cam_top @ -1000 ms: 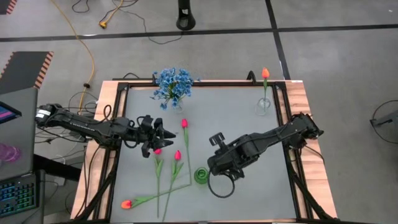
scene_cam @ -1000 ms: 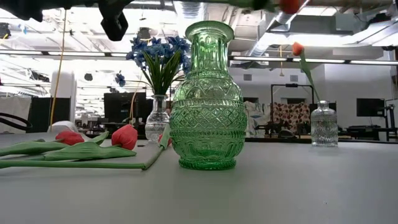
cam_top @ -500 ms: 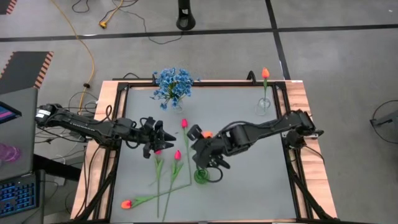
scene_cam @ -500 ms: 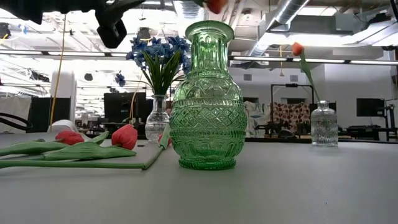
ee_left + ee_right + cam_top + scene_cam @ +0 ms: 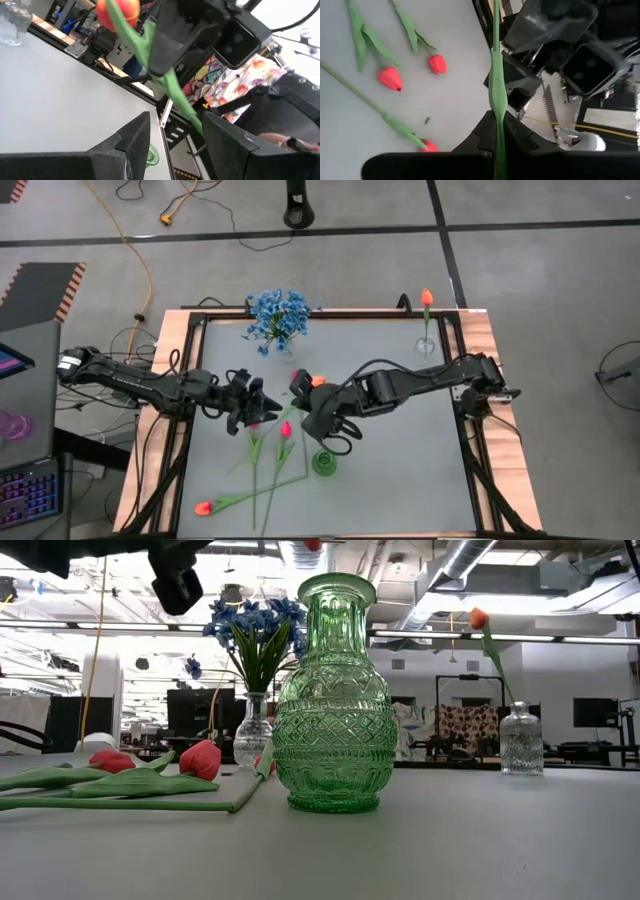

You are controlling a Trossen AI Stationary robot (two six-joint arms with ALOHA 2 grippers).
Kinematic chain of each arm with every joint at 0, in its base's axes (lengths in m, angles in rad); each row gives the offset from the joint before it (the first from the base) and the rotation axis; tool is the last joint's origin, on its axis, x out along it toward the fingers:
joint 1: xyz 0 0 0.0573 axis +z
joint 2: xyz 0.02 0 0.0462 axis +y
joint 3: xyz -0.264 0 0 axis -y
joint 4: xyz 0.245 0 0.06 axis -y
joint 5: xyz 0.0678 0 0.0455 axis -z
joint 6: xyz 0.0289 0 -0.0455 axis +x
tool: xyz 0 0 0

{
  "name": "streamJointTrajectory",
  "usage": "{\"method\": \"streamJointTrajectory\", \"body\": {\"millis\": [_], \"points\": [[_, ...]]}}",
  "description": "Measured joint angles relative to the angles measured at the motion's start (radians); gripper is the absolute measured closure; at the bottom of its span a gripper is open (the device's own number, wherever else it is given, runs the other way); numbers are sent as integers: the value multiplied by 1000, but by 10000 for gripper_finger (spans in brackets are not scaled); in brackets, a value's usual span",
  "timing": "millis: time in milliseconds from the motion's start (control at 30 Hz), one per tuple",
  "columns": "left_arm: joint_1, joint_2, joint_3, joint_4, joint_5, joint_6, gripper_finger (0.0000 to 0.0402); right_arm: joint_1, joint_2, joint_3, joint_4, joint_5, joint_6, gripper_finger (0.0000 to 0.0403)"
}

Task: Sort flowers into vase by color
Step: Put the right orange tulip into the top right transparent vase

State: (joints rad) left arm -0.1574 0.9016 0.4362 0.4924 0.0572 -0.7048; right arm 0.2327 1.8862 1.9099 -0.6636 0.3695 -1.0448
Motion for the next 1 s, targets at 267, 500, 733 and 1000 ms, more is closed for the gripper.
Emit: {"method": "streamJointTrajectory", "body": {"millis": [267, 500, 733, 1000], "points": [[0, 0, 0, 68, -24, -65, 235, 0, 0, 0, 33, -1, -72, 358], [0, 11, 0, 105, -16, -70, 235, -1, 0, 0, 33, -1, -74, 358], [0, 106, 0, 160, -7, -120, 235, -1, 0, 0, 29, -2, -74, 358], [0, 173, 0, 244, 26, -114, 235, -1, 0, 0, 27, -3, -32, 358]]}}
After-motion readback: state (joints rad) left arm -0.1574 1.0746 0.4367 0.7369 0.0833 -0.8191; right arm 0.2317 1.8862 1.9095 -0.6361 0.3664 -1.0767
